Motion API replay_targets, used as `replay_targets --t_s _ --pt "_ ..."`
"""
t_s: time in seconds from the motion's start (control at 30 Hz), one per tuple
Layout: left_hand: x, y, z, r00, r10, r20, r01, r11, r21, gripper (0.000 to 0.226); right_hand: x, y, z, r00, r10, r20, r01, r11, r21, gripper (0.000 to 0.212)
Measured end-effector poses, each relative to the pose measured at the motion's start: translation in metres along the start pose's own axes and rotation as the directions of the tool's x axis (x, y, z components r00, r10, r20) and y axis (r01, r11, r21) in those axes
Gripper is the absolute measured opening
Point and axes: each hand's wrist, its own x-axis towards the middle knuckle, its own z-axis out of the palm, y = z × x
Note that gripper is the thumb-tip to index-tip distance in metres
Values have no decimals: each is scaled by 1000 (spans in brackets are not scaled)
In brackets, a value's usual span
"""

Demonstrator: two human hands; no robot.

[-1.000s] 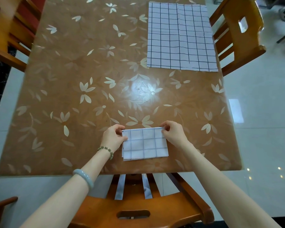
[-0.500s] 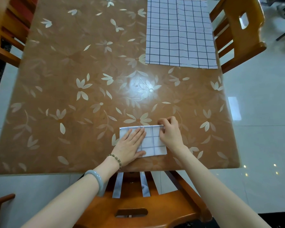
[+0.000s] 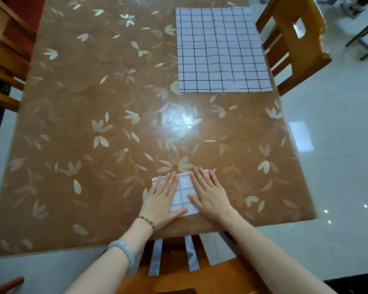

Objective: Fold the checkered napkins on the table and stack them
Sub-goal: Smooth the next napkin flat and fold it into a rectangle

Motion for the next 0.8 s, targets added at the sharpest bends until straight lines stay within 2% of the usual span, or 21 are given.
replay_targets --t_s 0.1,0.27,0.4,0.5,0.63,0.8 --pt "-3 -12 0 1000 -11 15 11 1000 14 99 -11 23 -5 997 78 29 -76 996 -50 70" --pt "-14 -37 -5 999 -8 35 7 1000 29 107 -12 29 -11 994 81 75 -72 992 -107 73" --pt "-17 -40 -9 999 -7 52 5 999 34 110 -8 14 -23 995 95 11 -94 992 -81 75" --pt "-16 -37 -11 998 -7 60 5 999 32 110 5 -18 -33 999 30 -37 -31 999 -22 65" --pt "-18 -37 -14 998 -9 68 7 999 38 105 20 -55 -18 995 -78 62 77 997 11 62" --pt "-17 -38 -15 997 -21 78 18 999 37 106 13 -31 -10 992 -62 113 64 998 -19 67"
